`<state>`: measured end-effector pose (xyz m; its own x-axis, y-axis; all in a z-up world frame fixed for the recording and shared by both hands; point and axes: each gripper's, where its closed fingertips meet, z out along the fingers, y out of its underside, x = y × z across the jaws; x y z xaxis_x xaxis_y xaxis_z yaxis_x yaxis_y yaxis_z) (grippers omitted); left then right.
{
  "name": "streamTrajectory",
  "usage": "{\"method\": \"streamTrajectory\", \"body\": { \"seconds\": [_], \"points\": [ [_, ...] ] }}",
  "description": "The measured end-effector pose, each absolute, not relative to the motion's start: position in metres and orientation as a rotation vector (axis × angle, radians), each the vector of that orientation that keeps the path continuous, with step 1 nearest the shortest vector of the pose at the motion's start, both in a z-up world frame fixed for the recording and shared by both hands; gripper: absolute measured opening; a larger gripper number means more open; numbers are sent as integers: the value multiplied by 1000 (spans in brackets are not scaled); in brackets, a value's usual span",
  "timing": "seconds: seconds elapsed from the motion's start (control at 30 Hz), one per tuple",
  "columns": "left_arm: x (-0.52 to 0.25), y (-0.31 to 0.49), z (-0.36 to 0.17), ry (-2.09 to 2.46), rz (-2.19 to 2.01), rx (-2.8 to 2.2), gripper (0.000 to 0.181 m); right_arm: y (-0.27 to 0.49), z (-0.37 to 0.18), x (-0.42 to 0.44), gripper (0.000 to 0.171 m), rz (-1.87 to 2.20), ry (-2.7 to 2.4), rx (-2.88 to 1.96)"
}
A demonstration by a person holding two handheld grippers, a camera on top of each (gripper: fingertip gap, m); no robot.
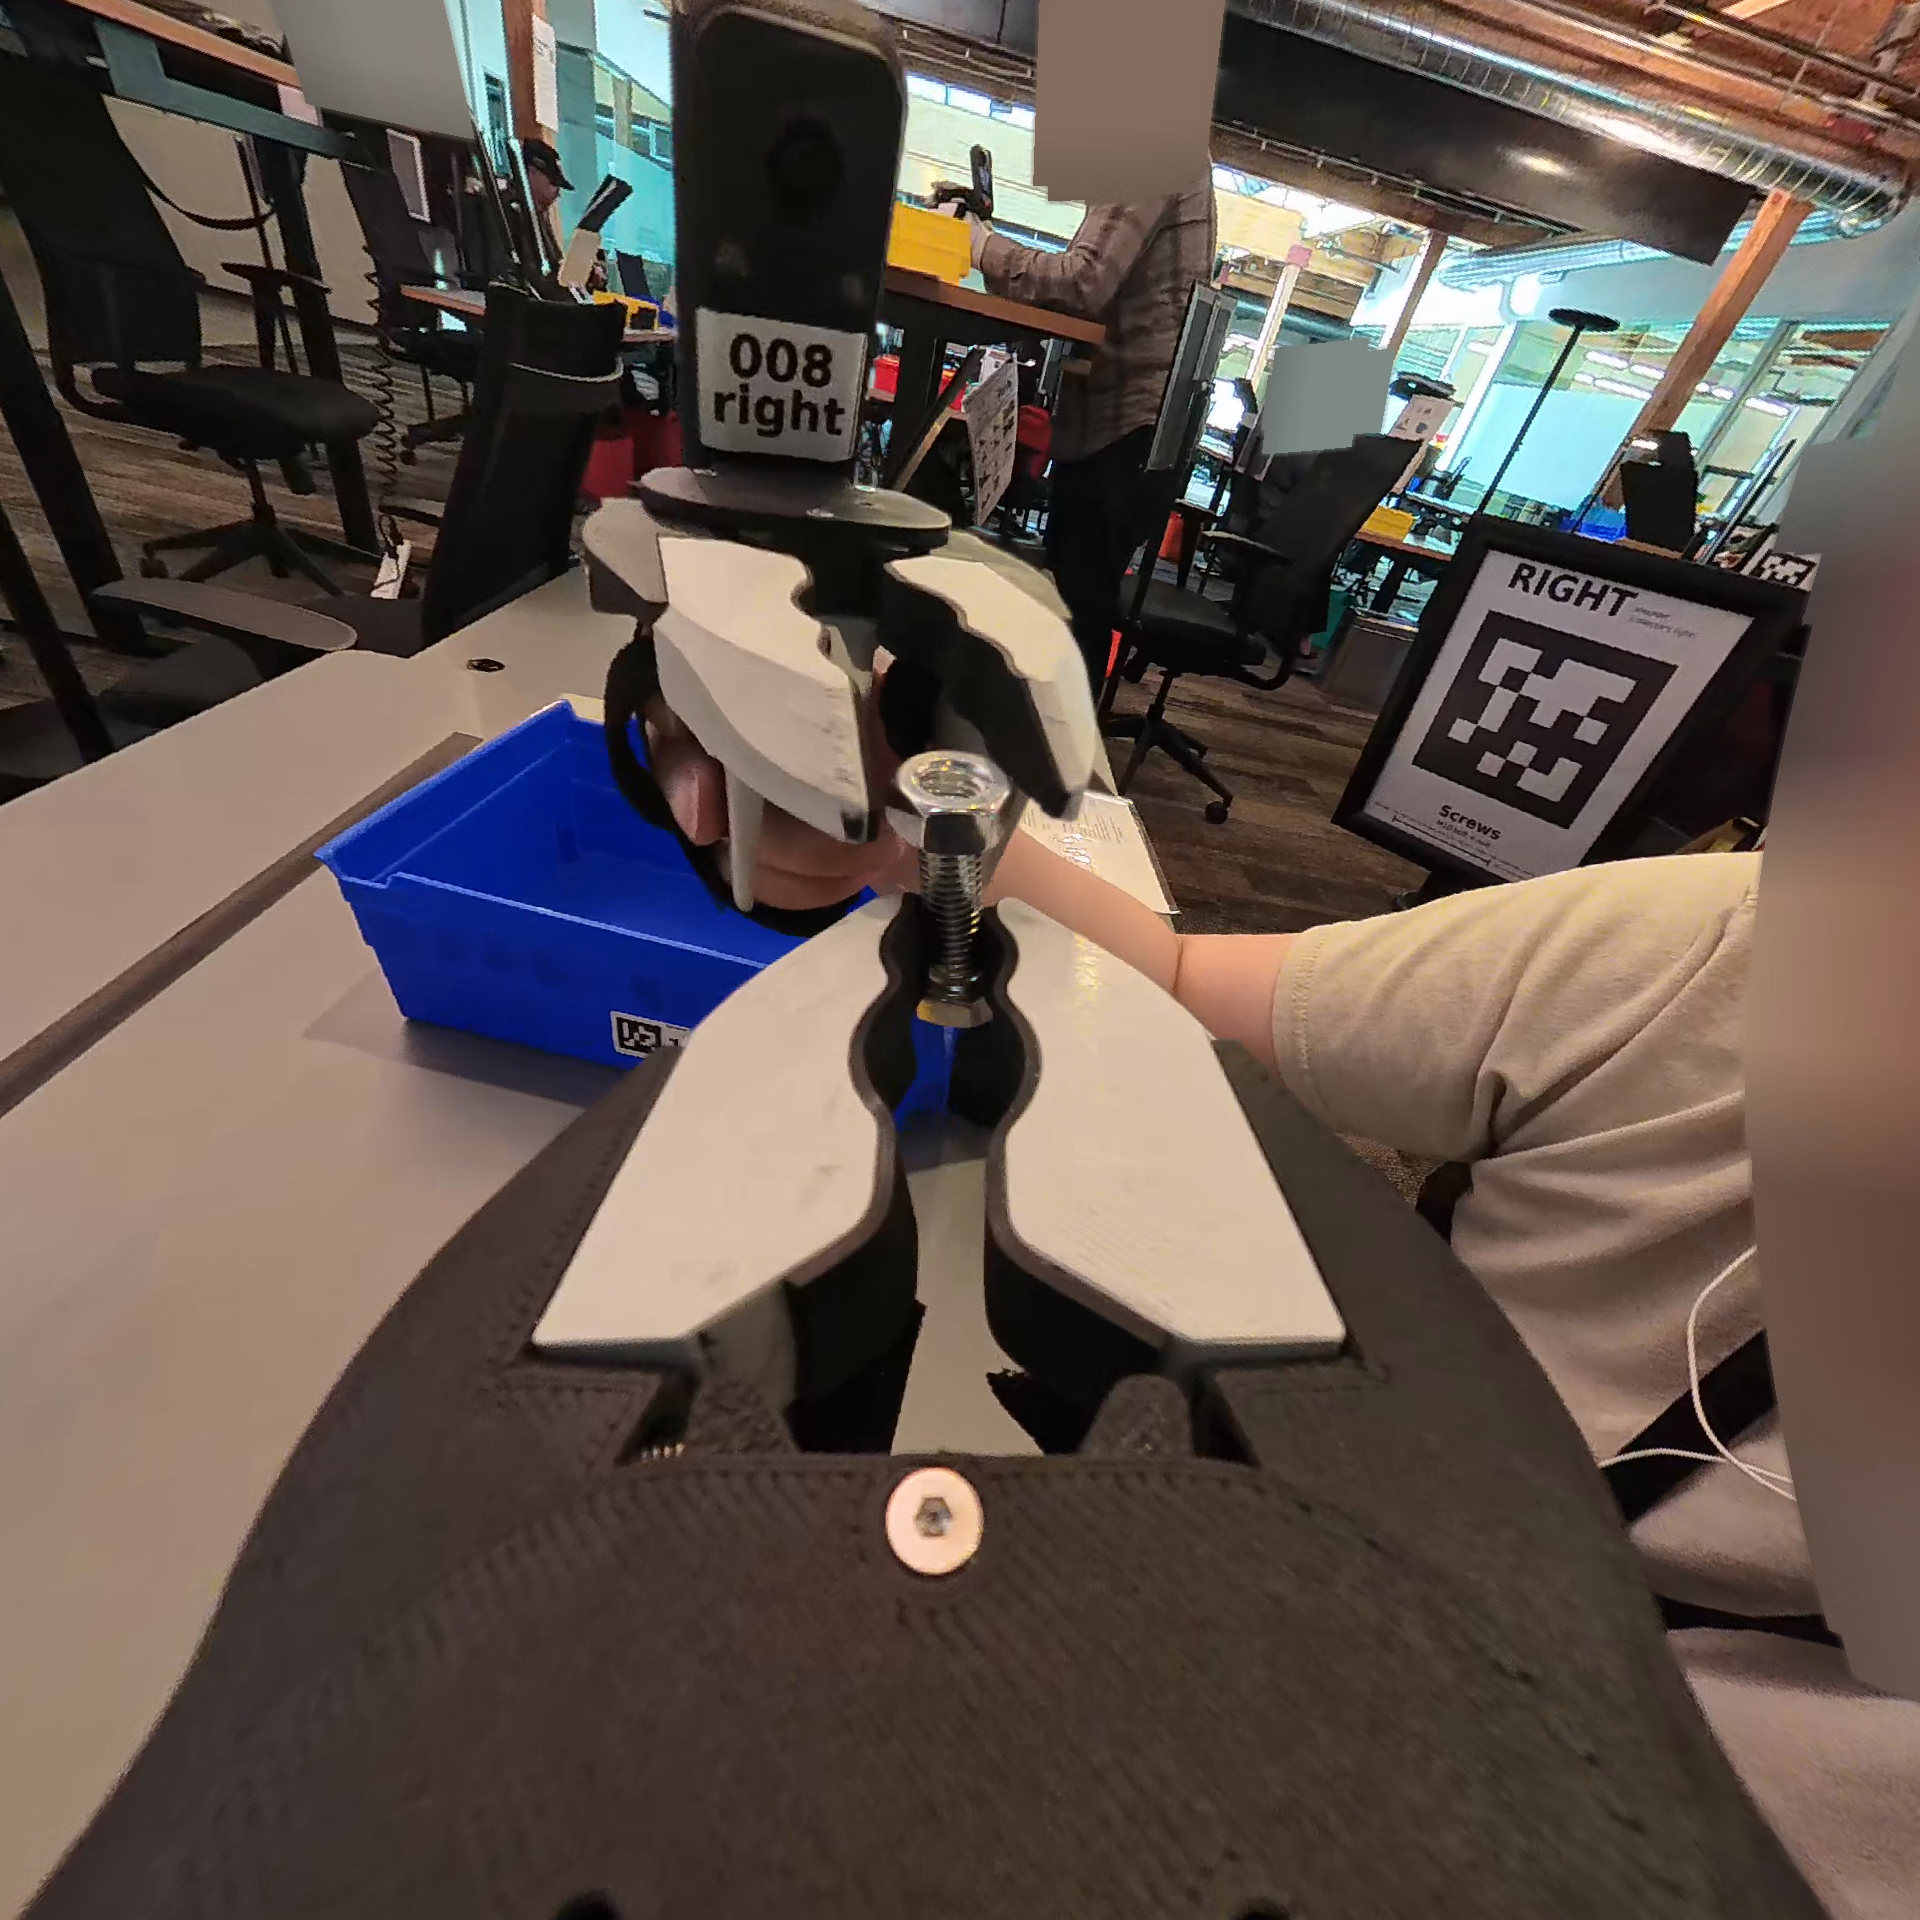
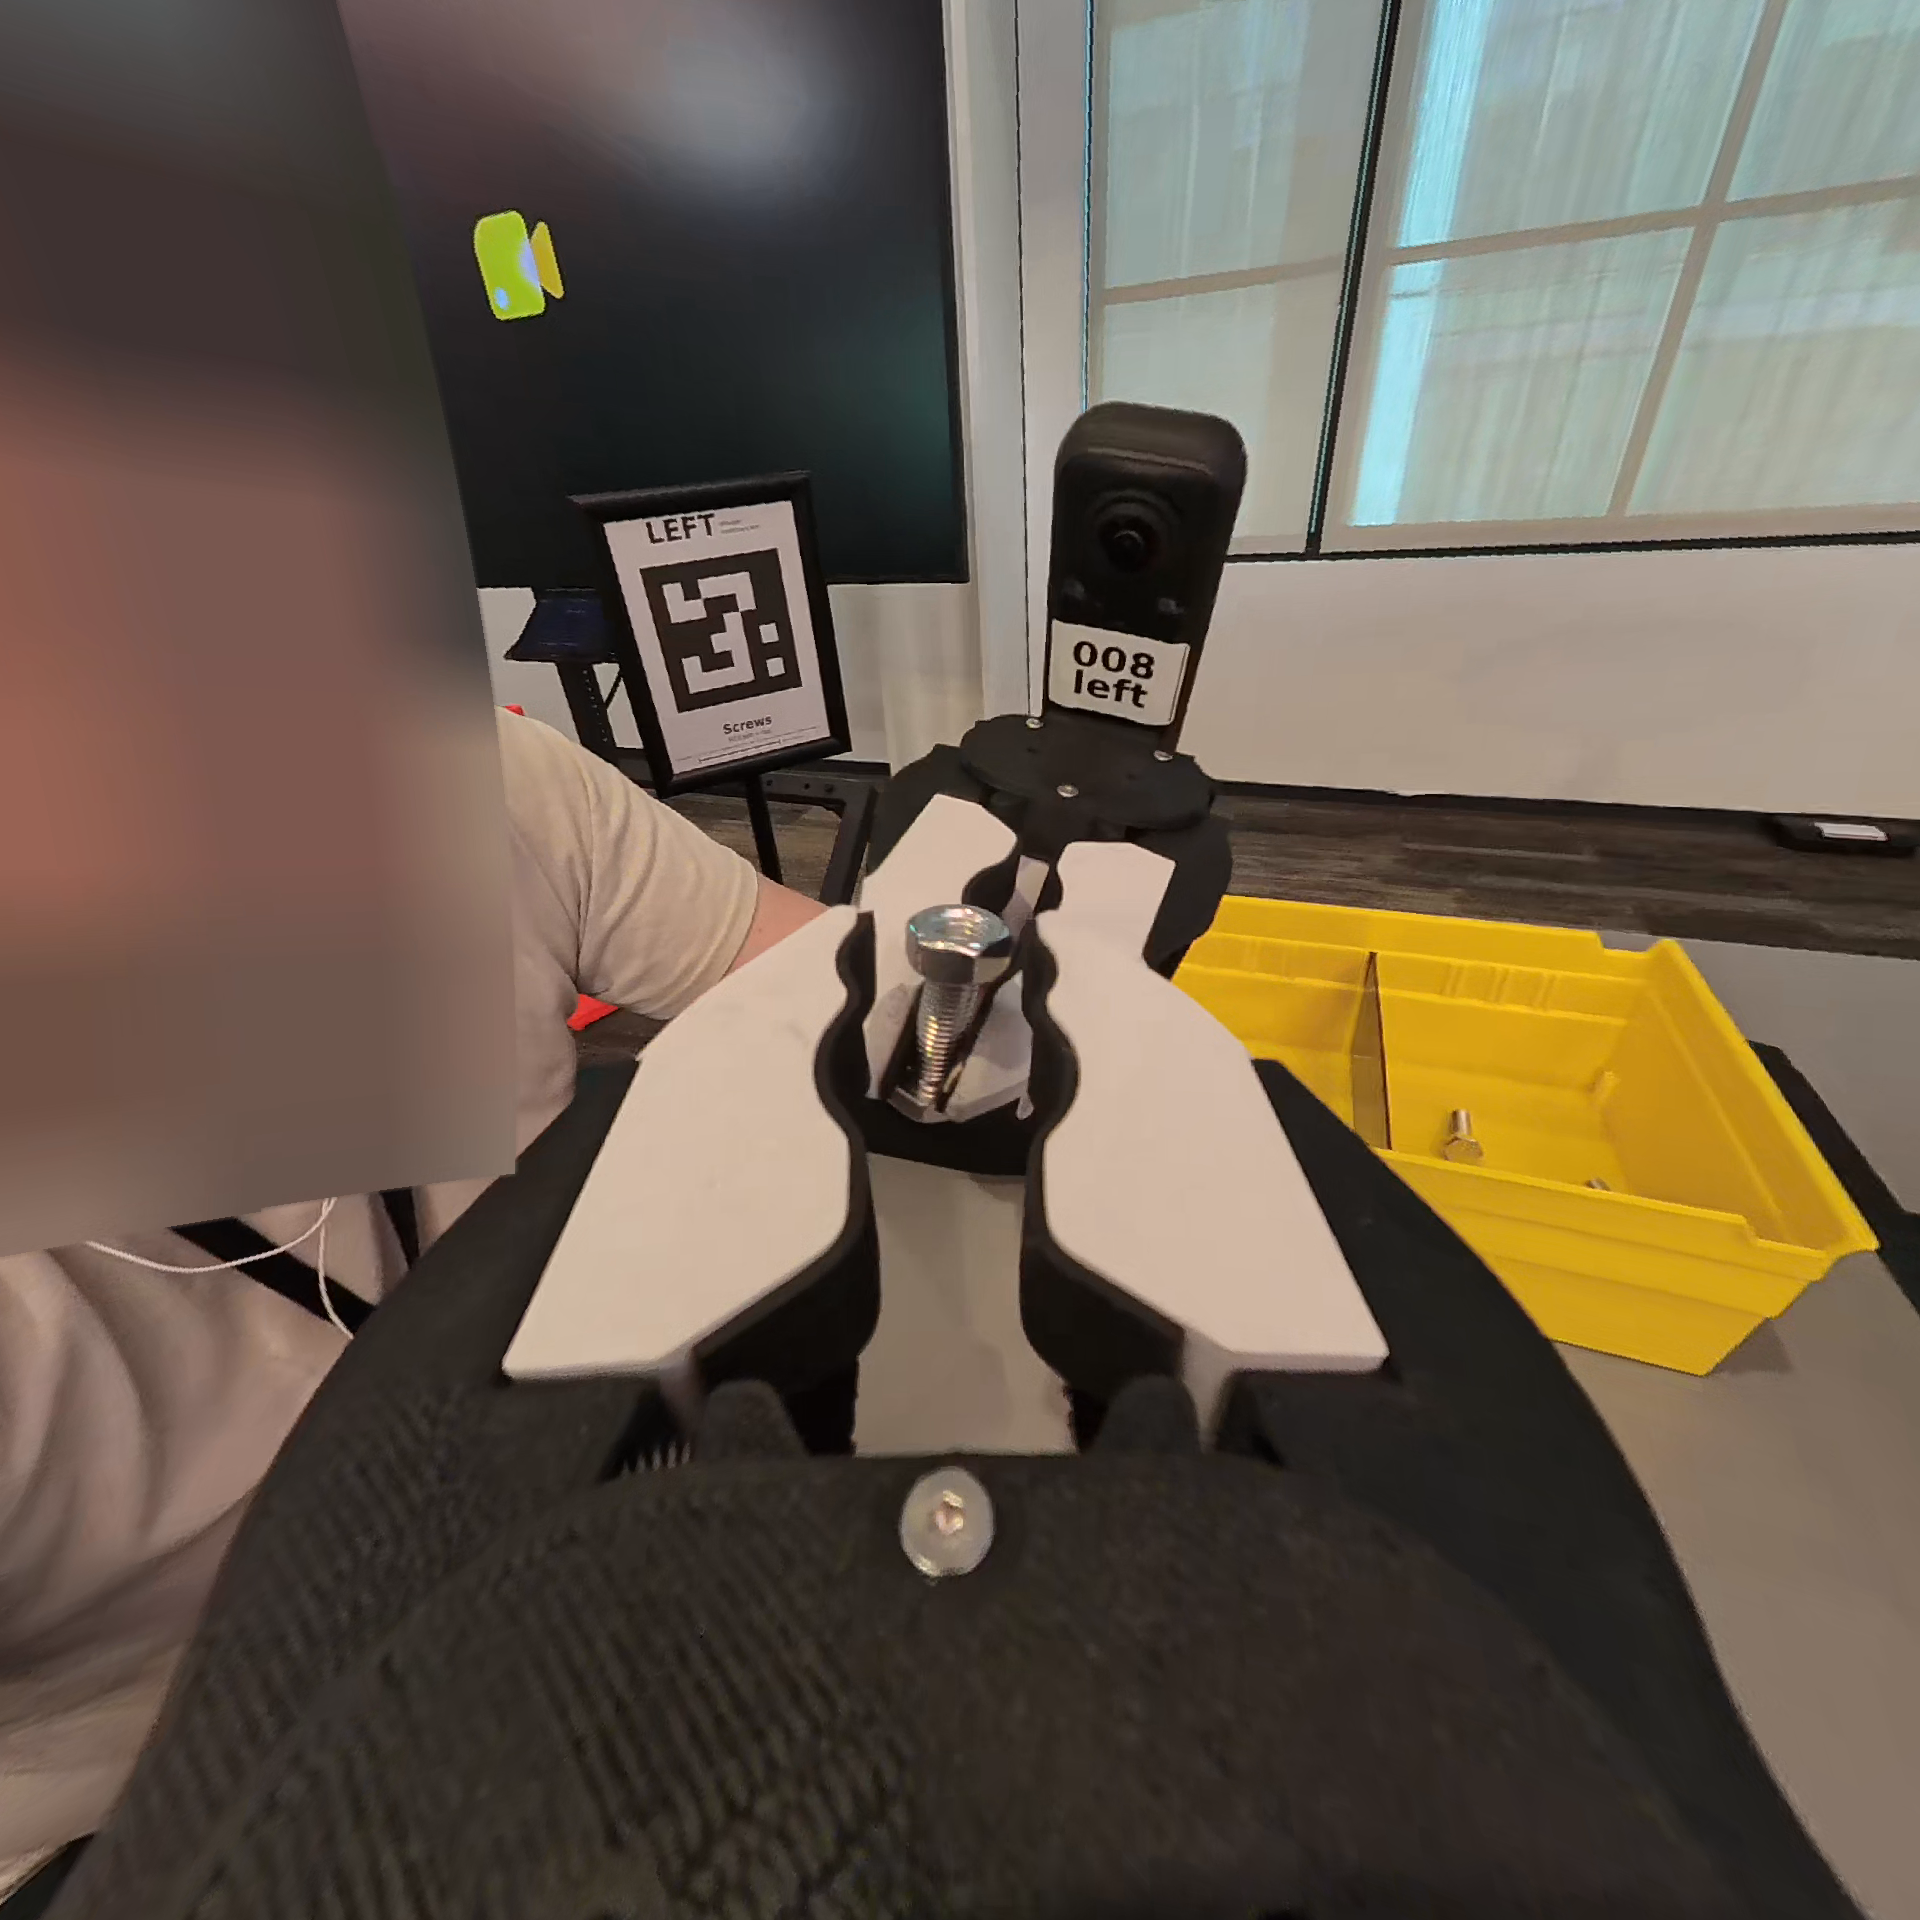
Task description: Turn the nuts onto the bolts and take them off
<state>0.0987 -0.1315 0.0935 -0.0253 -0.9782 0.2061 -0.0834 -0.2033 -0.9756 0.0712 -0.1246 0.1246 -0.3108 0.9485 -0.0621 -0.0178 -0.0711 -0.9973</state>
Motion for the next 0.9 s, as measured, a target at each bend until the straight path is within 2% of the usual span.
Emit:
{"method": "streamTrajectory", "body": {
  "seconds": [0.1,0.9],
  "points": [
    [100,-133,93,1199,-1347,-1403,9,-126,124,71,19,1510,-1391,-1074],
    [79,-92,101,1020,-1032,-1422,9,-89,132,55,19,1283,-1094,-1216]
  ]
}}
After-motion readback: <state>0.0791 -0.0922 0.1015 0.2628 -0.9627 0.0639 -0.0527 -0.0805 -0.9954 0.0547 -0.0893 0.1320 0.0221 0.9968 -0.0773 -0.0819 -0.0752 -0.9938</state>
